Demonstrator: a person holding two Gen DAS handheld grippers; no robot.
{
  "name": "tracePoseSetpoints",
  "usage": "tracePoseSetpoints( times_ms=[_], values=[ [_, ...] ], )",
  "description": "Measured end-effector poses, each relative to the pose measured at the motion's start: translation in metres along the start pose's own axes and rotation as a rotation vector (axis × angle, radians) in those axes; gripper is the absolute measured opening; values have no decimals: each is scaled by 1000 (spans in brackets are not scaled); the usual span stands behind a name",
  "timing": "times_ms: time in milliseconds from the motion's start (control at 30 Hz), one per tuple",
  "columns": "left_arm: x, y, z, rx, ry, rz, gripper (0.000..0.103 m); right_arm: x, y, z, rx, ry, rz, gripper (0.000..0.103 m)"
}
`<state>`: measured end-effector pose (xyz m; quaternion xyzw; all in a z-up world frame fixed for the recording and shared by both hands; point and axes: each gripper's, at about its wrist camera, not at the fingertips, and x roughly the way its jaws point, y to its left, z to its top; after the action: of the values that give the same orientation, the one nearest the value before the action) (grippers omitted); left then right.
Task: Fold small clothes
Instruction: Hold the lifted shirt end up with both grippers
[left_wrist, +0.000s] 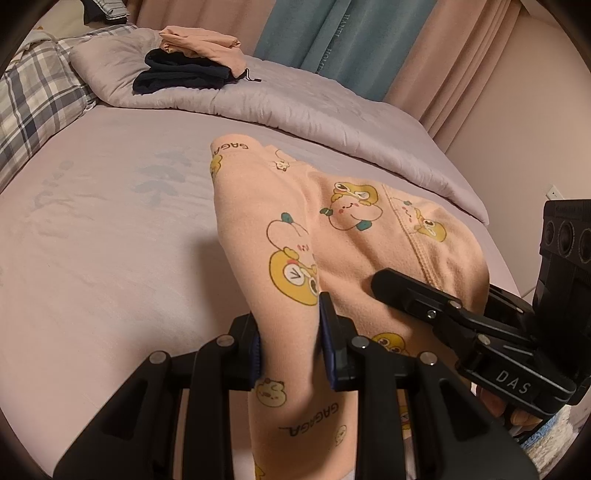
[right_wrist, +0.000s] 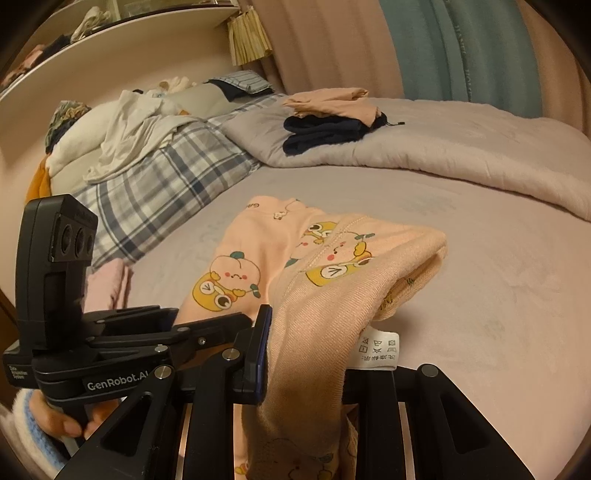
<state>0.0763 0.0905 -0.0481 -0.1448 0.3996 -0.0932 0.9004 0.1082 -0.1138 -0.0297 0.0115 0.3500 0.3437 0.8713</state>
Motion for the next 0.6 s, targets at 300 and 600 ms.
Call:
tracePoseSetpoints(
  times_ms=[300,600],
  values=[
    [3,10,10,-4,-8,7,26,4,5,2,-4,-1,-1,27],
    [14,19,20,-4,0,22,26,16,5,8,0,10,4,27]
  ],
)
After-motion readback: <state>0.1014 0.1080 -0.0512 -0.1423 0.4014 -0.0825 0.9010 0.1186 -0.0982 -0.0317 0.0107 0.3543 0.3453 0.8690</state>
